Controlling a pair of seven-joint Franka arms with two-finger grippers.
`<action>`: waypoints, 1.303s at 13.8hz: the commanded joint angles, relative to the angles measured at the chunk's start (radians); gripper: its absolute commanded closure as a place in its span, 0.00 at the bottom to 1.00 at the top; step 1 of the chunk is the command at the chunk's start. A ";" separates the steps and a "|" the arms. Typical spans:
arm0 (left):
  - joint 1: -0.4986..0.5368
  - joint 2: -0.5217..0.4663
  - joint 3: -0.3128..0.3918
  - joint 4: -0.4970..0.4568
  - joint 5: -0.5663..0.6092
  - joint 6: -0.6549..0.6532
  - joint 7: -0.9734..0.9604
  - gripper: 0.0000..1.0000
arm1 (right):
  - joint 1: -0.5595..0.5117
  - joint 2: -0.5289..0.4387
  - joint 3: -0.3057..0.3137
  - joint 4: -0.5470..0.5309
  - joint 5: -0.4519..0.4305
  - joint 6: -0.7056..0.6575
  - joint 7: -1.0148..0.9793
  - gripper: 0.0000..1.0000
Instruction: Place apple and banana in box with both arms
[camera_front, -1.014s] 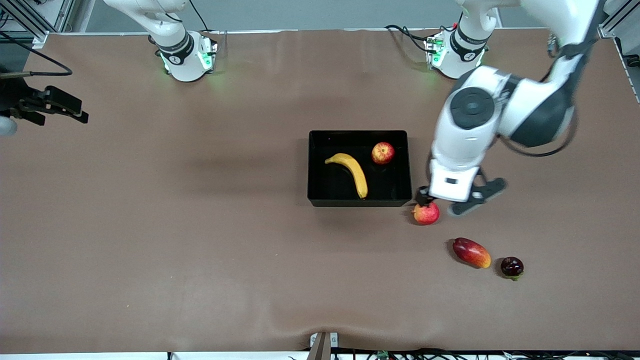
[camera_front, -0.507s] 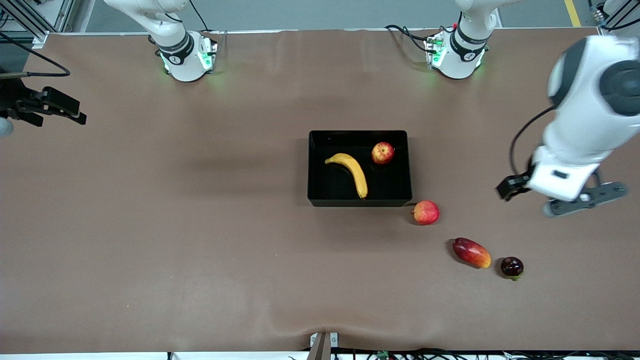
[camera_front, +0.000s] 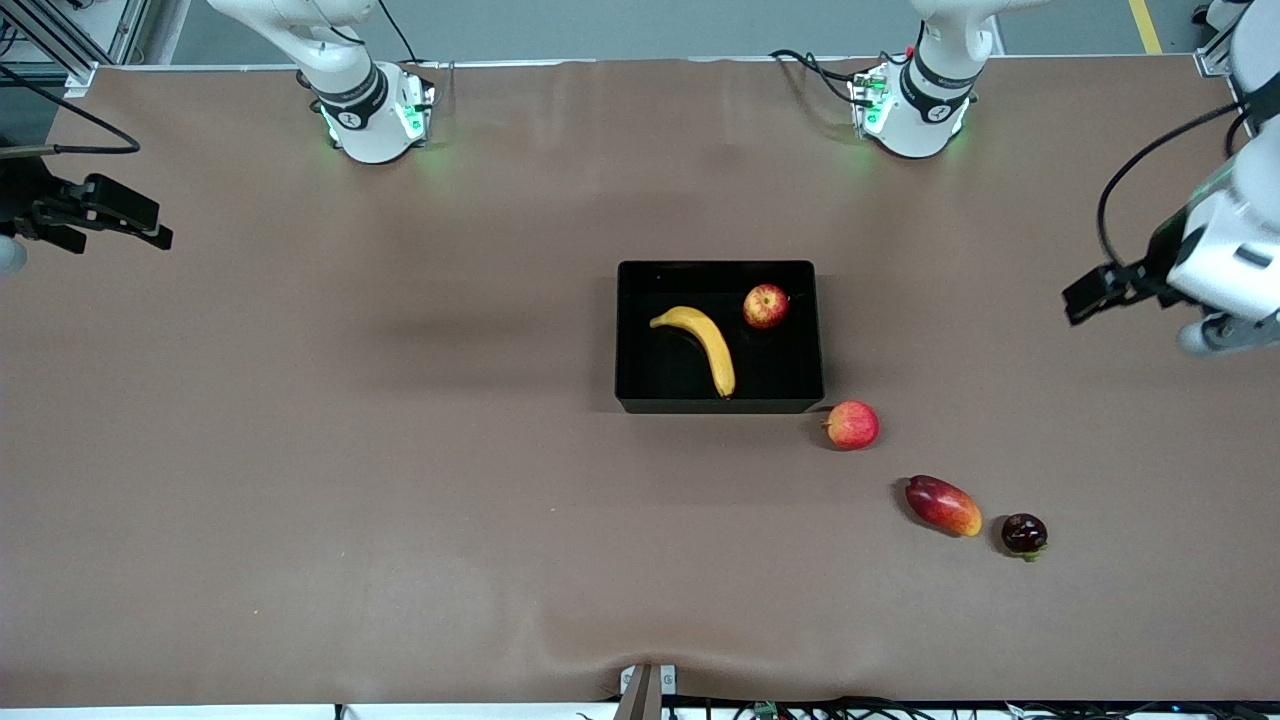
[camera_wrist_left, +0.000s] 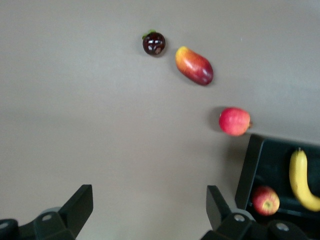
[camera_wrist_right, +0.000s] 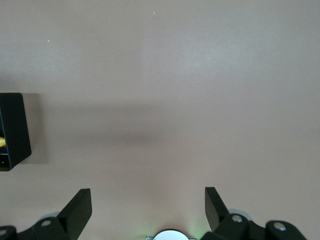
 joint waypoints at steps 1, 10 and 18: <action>-0.073 -0.074 0.122 -0.071 -0.052 -0.004 0.084 0.00 | -0.019 0.007 0.012 0.018 0.010 -0.009 0.000 0.00; -0.196 -0.187 0.226 -0.160 -0.055 -0.001 0.089 0.00 | -0.019 0.007 0.012 0.016 0.010 -0.009 0.000 0.00; -0.203 -0.180 0.217 -0.115 -0.083 -0.004 0.099 0.00 | -0.008 0.006 0.013 0.012 0.015 -0.004 0.001 0.00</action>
